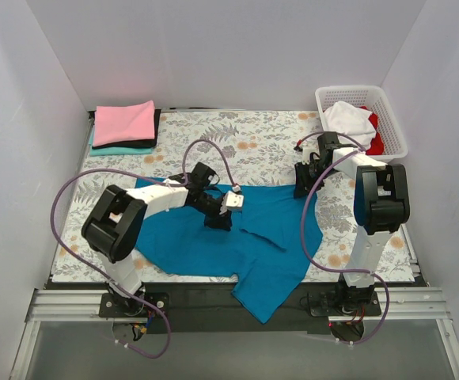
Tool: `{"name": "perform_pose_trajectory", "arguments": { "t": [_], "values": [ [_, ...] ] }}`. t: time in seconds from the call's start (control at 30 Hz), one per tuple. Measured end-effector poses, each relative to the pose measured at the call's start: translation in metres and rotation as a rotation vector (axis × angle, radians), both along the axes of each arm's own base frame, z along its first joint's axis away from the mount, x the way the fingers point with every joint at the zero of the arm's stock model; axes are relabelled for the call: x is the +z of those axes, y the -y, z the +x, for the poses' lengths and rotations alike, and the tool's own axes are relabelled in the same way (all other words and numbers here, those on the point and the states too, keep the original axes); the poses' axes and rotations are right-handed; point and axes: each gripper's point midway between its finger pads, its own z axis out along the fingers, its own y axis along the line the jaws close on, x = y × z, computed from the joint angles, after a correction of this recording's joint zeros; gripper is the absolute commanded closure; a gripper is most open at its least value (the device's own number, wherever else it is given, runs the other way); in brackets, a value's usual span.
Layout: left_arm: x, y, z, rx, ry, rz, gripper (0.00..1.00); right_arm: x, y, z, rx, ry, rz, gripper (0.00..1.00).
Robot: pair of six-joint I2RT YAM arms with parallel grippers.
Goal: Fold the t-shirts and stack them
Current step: Fold the tshirt
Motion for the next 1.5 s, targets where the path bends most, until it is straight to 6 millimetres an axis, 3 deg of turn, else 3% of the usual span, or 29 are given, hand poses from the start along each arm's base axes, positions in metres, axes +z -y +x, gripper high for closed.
{"name": "perform_pose_trajectory", "arguments": {
  "t": [0.23,0.33,0.43,0.53,0.7,0.8,0.87,1.03,1.13,1.4,1.5],
  "values": [
    [0.036,-0.008,0.008,0.079,0.033,-0.056,0.78,0.000,0.007,0.006,0.021,0.035,-0.045,0.68],
    [0.054,-0.025,0.045,0.269,-0.042,-0.071,0.78,0.001,0.008,0.009,0.042,0.055,-0.072,0.67],
    [0.072,-0.064,0.098,0.510,-0.072,-0.084,0.79,0.002,0.006,0.010,0.075,0.078,-0.096,0.67],
    [0.078,-0.121,0.143,0.782,-0.094,-0.060,0.82,0.011,-0.002,0.009,0.120,0.119,-0.110,0.66],
    [0.061,-0.191,0.176,1.083,-0.186,0.015,0.84,0.042,-0.027,0.008,0.216,0.234,-0.124,0.65],
    [0.032,-0.223,0.179,1.210,-0.289,0.074,0.85,0.053,-0.040,0.005,0.274,0.288,-0.145,0.65],
    [0.010,-0.239,0.176,1.282,-0.363,0.118,0.85,0.050,-0.043,0.004,0.296,0.293,-0.168,0.66],
    [-0.015,-0.261,0.174,1.396,-0.417,0.195,0.87,0.020,-0.026,0.013,0.299,0.264,-0.283,0.66],
    [-0.017,-0.266,0.174,1.428,-0.391,0.210,0.87,-0.001,-0.014,0.018,0.304,0.239,-0.352,0.66],
    [-0.011,-0.290,0.156,1.426,-0.380,0.213,0.77,0.003,-0.012,0.021,0.320,0.265,-0.370,0.62],
    [0.005,-0.289,0.152,1.390,-0.376,0.191,0.70,0.014,-0.022,0.018,0.347,0.289,-0.346,0.60]
  ]
}}
